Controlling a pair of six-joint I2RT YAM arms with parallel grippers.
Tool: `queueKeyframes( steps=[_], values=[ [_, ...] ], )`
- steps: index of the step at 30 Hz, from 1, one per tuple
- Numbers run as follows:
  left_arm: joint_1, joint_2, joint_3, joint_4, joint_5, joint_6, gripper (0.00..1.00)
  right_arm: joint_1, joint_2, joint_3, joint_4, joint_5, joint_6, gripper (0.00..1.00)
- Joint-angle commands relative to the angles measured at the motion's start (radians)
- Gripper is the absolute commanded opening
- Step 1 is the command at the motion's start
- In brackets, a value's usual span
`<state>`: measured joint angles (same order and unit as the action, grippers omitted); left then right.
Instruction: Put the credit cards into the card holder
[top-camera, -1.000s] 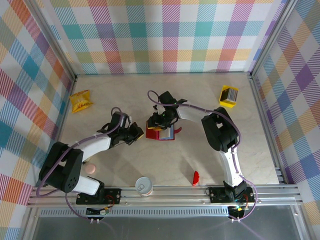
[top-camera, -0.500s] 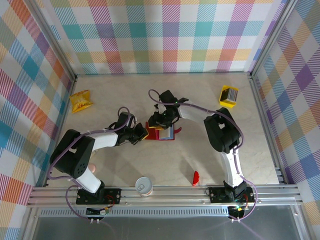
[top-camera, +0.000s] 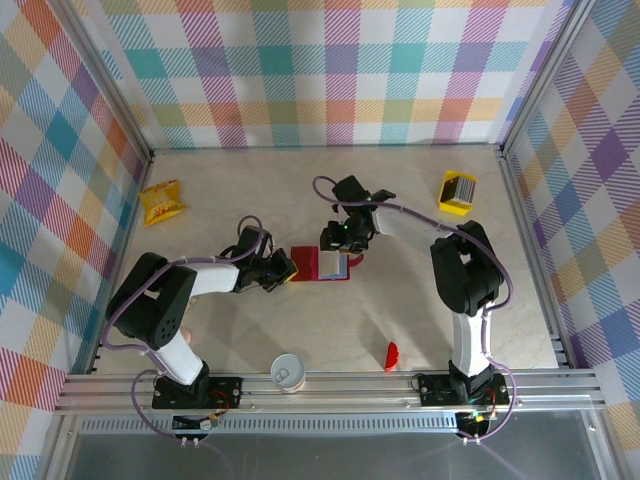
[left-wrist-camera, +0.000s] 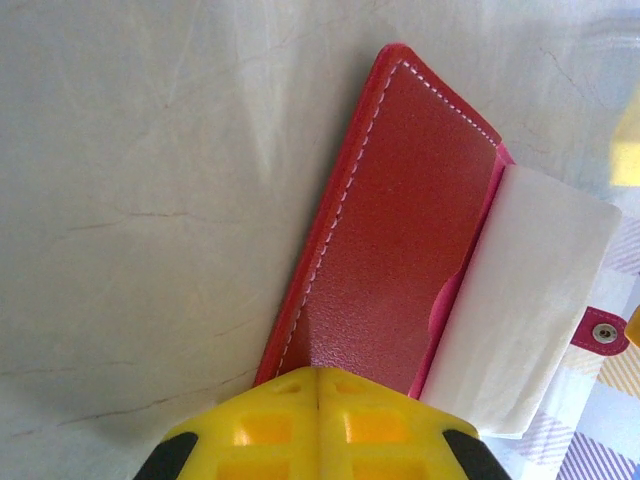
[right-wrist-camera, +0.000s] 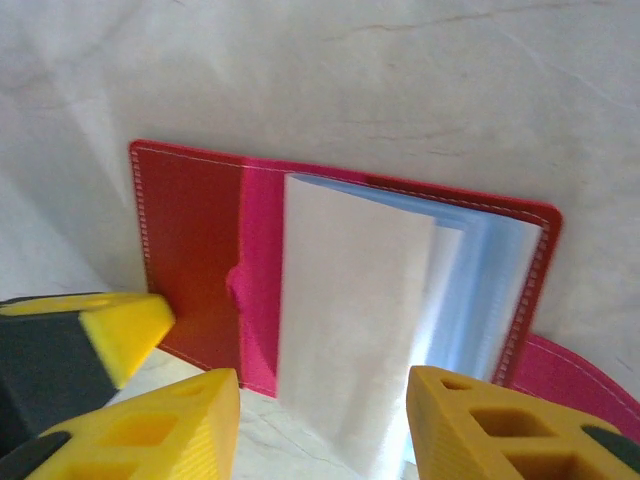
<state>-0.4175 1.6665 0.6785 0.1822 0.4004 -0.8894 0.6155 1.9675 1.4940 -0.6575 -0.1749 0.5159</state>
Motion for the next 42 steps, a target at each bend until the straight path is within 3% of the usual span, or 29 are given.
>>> queueKeyframes(
  steps=[1, 26, 42],
  values=[
    [-0.009, 0.029, 0.018, 0.000, -0.009, 0.024, 0.00, 0.003, 0.014, -0.001, -0.054, 0.049, -0.014, 0.48],
    [-0.009, 0.046, 0.024, -0.012, -0.003, 0.032, 0.00, 0.001, 0.101, -0.008, -0.003, -0.038, -0.016, 0.55],
    [-0.010, 0.051, 0.028, -0.010, 0.001, 0.033, 0.00, -0.002, 0.091, -0.003, 0.095, -0.214, 0.000, 0.52]
  ],
)
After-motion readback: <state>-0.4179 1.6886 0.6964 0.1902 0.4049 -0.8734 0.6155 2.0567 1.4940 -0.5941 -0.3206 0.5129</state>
